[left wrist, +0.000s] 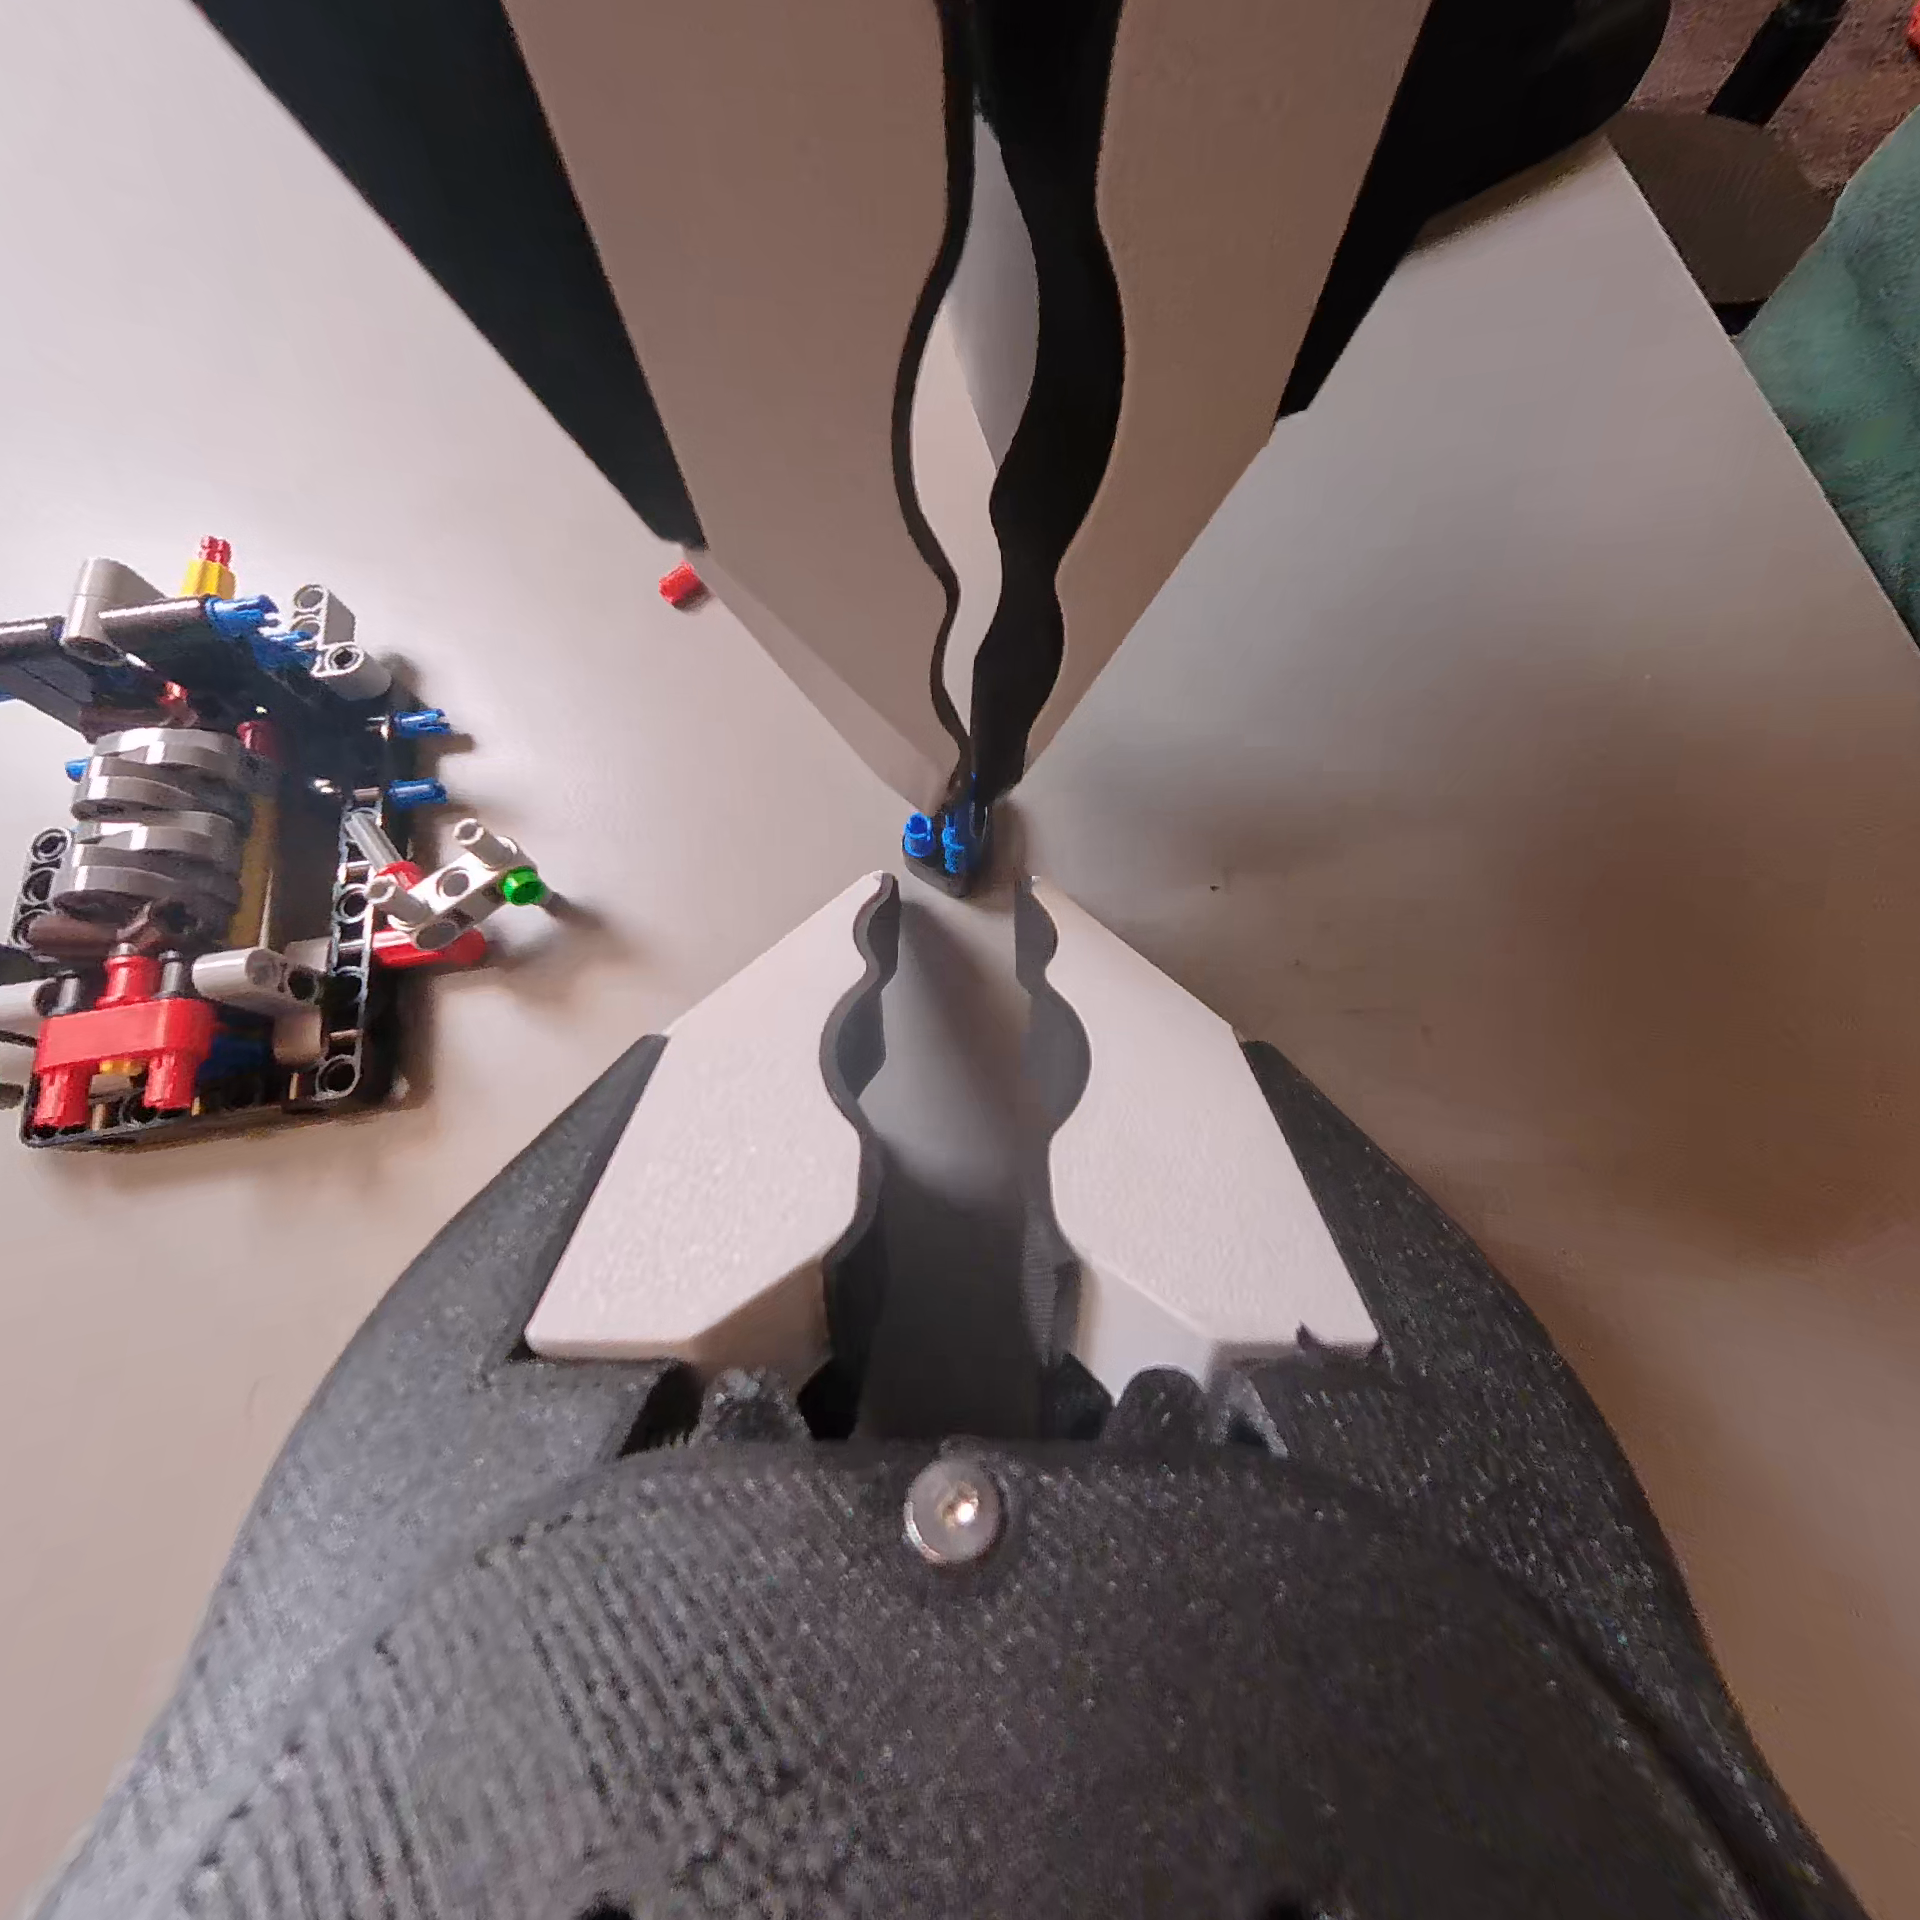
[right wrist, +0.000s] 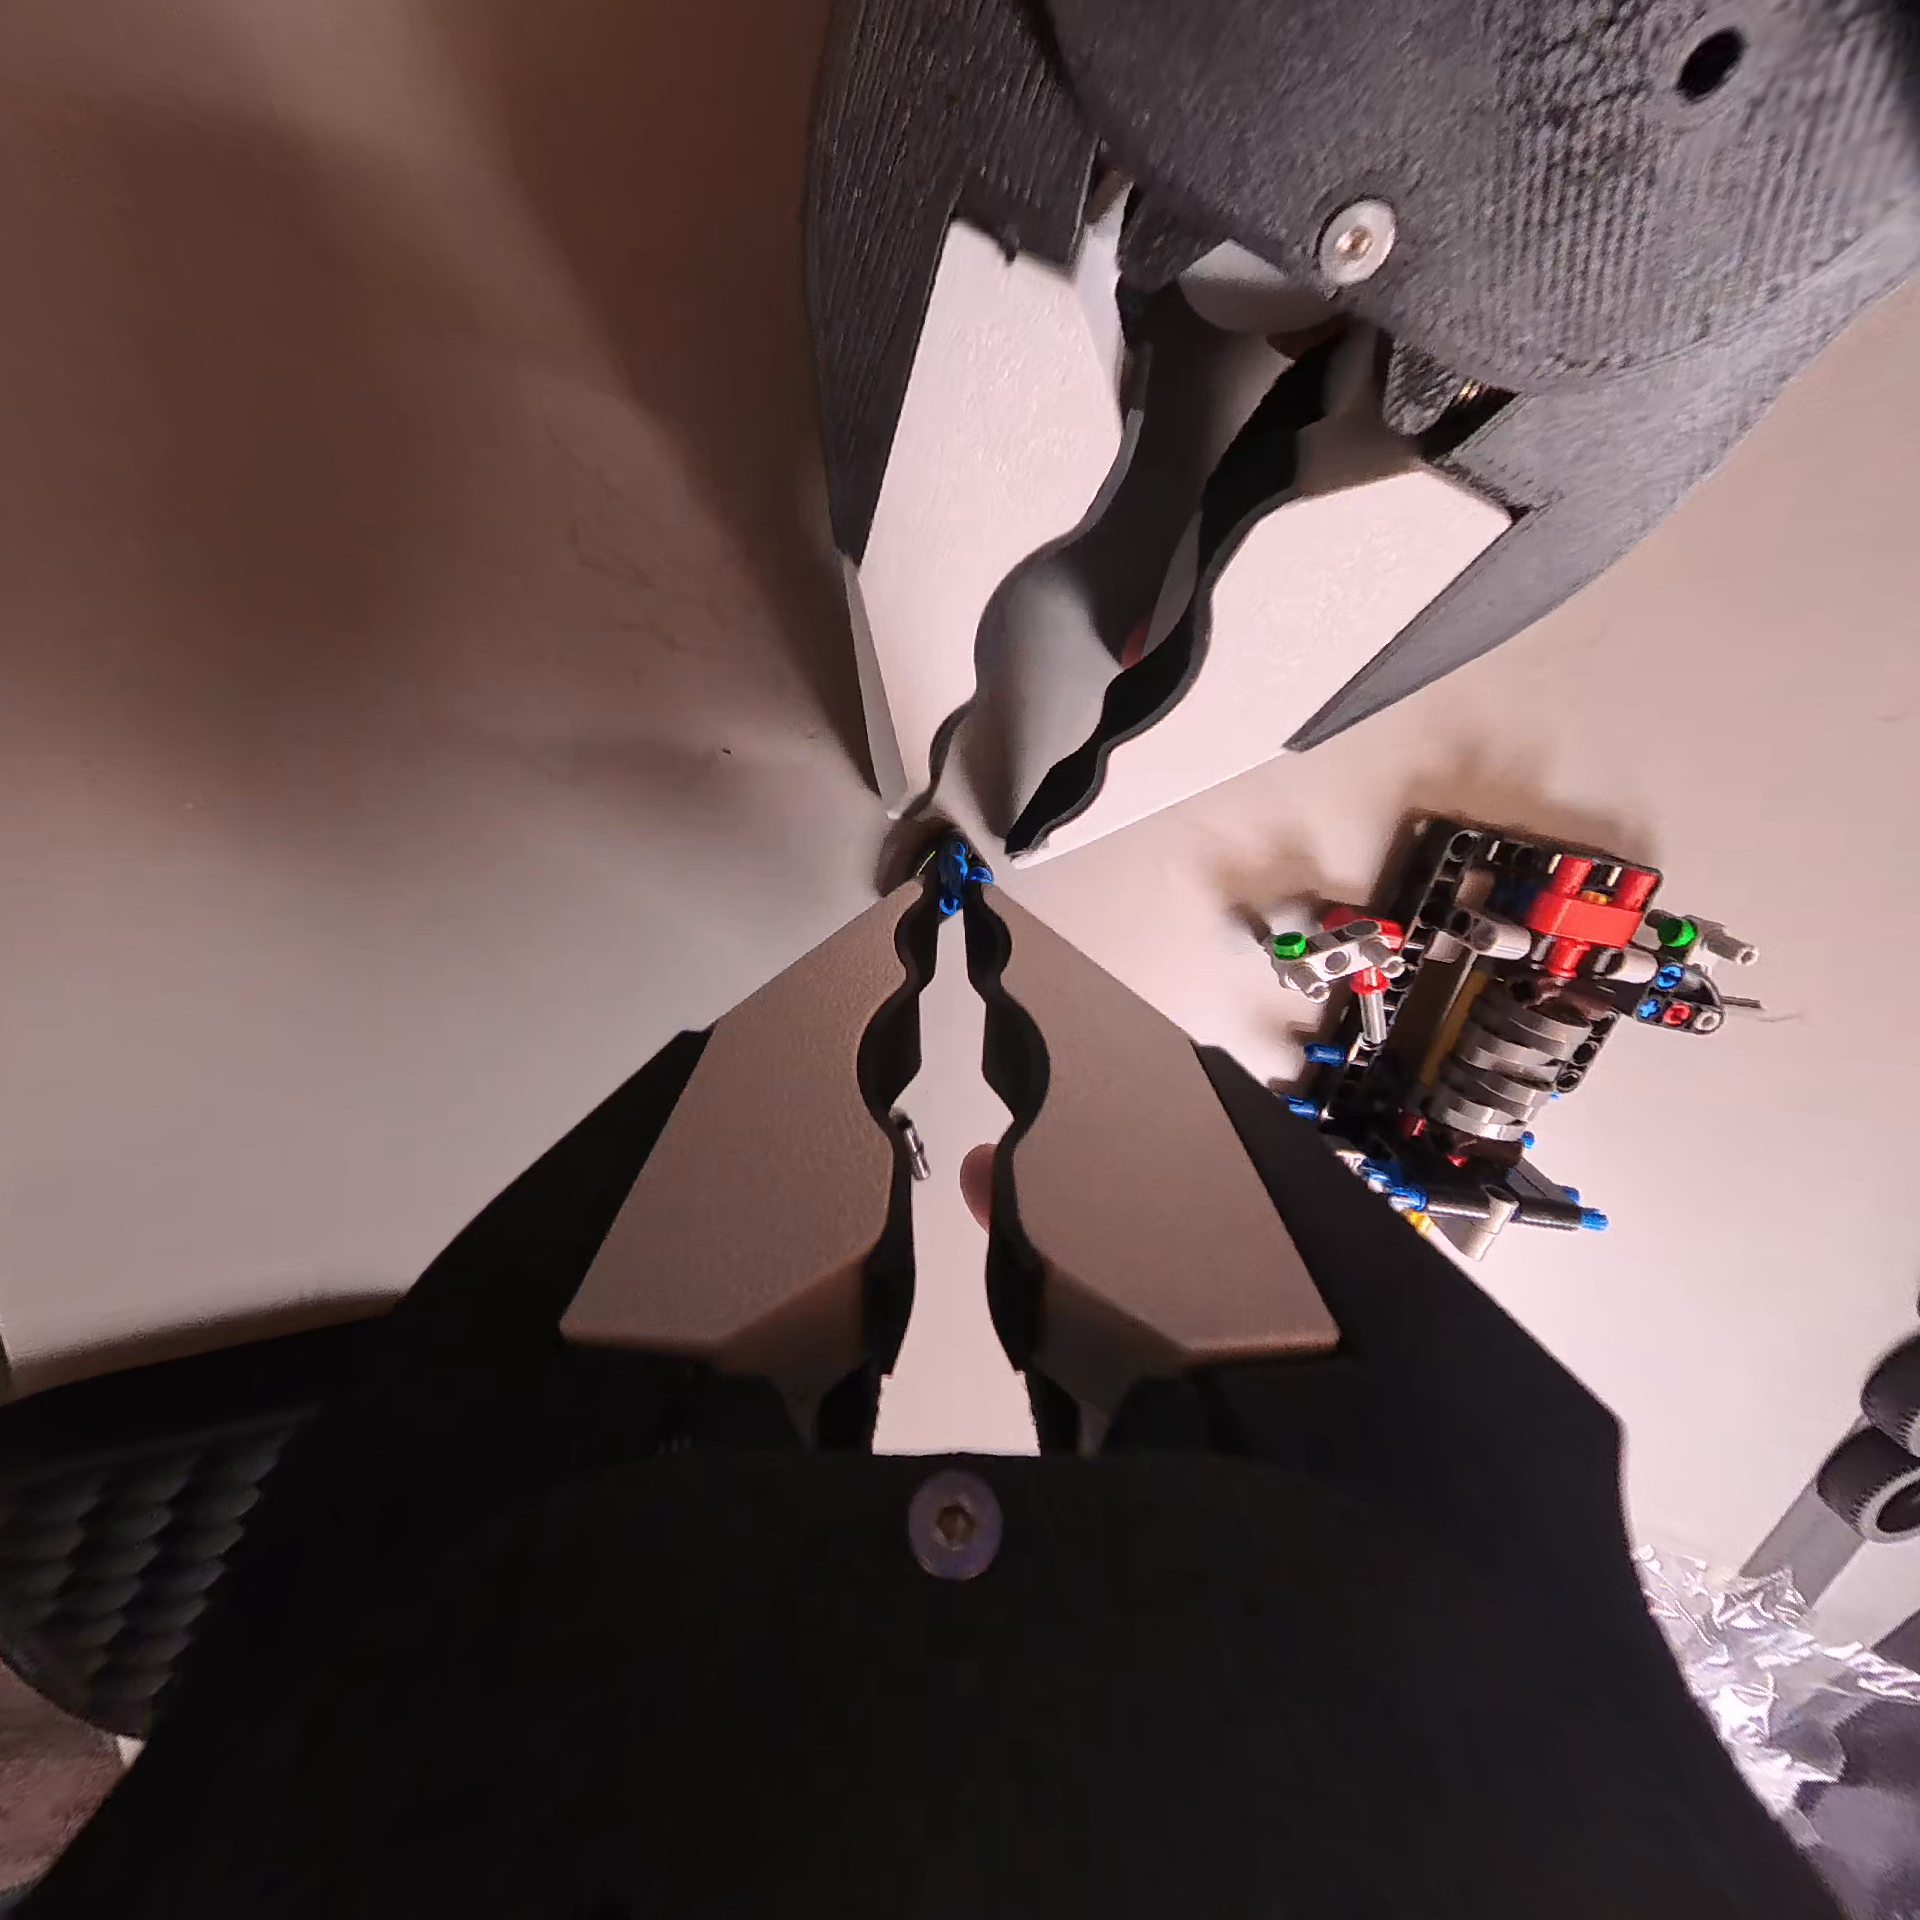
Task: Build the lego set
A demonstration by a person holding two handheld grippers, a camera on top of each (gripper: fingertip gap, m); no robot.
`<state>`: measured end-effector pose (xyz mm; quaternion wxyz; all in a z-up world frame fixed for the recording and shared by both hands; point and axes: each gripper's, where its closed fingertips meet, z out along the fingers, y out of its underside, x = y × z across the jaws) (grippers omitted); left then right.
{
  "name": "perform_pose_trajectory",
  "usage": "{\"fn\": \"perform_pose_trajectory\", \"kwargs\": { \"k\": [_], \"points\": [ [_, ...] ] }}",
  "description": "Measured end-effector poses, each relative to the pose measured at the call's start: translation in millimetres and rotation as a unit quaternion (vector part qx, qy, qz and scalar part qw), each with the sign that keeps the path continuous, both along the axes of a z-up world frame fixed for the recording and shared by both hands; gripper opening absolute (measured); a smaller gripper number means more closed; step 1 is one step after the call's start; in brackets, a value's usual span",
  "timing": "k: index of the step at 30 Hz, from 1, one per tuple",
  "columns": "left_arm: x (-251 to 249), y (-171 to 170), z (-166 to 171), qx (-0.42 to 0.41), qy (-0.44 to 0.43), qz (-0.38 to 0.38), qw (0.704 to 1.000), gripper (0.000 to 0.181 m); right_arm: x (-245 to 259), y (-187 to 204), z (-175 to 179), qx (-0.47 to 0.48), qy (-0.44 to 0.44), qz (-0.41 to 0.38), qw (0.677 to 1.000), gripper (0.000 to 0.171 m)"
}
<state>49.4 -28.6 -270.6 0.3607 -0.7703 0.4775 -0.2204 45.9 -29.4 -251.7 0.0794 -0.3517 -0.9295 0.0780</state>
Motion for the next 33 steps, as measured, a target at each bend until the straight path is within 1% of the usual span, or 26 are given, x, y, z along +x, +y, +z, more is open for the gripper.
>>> {"fn": "perform_pose_trajectory", "kwargs": {
  "k": [9,18,27,33],
  "points": [
    [-10.4,-10.7,1.2,-0.008,0.000,-0.011,1.000,0.029,-0.6,0.9,-1.0,0.014,-0.019,0.009,1.000,0.001],
    [-35.1,-14.9,17.7,0.017,-0.015,0.036,0.999,0.035,-3.0,-2.2,-1.9,0.036,-0.048,0.035,0.998,0.002],
    [-44.3,-24.1,15.1,0.023,-0.005,0.057,0.998,0.035,-3.8,-3.5,-2.4,0.018,-0.036,0.006,0.999,0.002],
    [-42.3,-24.3,13.6,0.025,0.003,0.058,0.998,0.034,-3.8,-2.5,-2.1,-0.020,-0.026,-0.027,0.999,0.001]
  ]
}}
